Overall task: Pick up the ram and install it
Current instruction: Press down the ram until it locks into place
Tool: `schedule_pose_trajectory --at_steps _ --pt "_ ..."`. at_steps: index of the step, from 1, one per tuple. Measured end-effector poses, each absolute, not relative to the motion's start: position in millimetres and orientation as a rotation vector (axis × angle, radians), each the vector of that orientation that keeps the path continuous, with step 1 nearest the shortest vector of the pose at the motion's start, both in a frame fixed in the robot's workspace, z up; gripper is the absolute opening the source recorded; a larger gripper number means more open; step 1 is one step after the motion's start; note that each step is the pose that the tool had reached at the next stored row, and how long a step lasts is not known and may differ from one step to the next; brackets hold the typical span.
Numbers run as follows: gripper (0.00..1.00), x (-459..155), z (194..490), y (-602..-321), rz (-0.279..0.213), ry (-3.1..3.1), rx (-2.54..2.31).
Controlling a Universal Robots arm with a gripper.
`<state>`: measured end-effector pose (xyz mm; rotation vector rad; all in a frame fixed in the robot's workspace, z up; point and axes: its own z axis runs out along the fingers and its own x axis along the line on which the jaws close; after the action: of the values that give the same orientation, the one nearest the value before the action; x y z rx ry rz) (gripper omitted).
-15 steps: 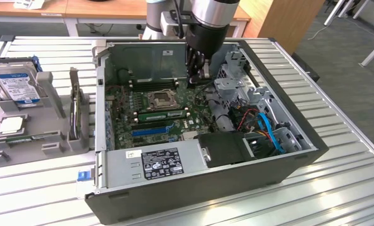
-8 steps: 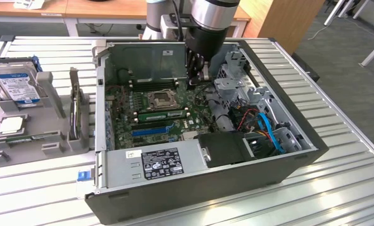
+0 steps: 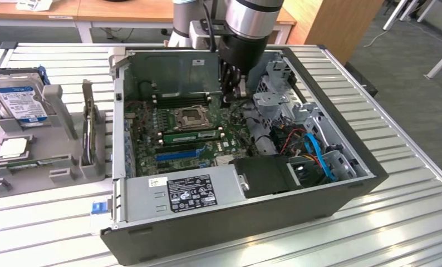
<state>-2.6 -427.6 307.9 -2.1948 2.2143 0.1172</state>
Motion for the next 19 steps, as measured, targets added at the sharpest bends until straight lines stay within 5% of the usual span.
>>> schedule_pose_trajectory --at_steps 19 --pt "0.1 -2.6 295.1 -427.7 0.114 2.213 -2.194"
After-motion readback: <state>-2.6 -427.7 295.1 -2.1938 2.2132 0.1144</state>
